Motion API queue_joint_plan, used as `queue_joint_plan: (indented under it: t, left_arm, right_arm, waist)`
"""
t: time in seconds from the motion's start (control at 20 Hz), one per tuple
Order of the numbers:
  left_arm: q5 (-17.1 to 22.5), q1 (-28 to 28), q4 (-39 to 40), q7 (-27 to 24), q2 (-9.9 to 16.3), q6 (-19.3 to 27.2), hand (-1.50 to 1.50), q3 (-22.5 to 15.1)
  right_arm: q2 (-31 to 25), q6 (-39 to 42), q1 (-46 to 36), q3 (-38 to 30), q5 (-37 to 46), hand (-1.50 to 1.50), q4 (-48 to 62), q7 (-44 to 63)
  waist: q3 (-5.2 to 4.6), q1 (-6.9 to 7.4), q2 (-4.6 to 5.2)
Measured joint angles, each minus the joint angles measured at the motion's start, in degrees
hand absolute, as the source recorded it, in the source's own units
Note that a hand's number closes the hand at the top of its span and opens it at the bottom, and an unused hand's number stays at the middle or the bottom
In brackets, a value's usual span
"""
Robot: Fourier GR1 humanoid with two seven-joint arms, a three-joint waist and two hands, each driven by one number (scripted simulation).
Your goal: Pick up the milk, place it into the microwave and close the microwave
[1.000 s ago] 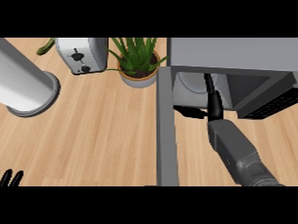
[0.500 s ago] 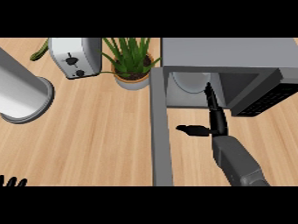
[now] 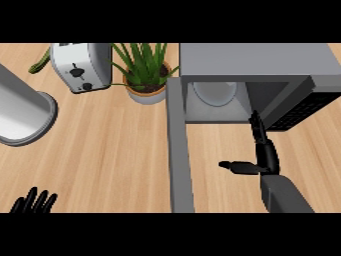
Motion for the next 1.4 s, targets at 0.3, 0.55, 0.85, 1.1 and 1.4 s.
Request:
queue_joint_plan:
  t: [0.3, 0.55, 0.85, 1.1, 1.4]
  left_arm:
    - [-3.6, -3.3, 1.4, 2.4, 0.4, -1.4, -1.5, -4.5]
    - [-10.1, -7.1, 3.7, 3.7, 0.6, -1.1, 1.5, -8.9]
    - [-16.1, -13.3, 8.6, 3.6, -0.5, 0.3, 1.5, -12.9]
    - [-18.8, -19.9, 14.8, 3.8, -1.8, 8.8, 1.5, -16.6]
    - [-21.6, -30.3, 24.0, 4.2, -1.7, 13.3, 1.5, -18.4]
  right_arm:
    - [-3.3, 2.7, 8.4, 0.4, -1.4, 1.5, -8.5, 0.4]
    - [-6.6, 6.3, 16.1, 0.4, -3.4, -1.5, -15.9, 1.8]
    - [-9.9, 10.6, 23.8, -1.9, -7.8, -1.5, -23.9, 3.9]
    - [-13.2, 14.7, 26.4, -4.6, -10.9, -1.5, -25.3, 4.6]
    - [-15.5, 16.9, 28.3, -6.3, -12.1, -1.5, -24.4, 4.5]
  waist:
    - [-0.04, -0.57, -0.1]
    - [-0.05, -0.73, -0.1]
    - [-0.03, -0.43, 0.02]
    - [-0.01, -0.2, 0.12]
    - [0.03, -0.25, 0.23]
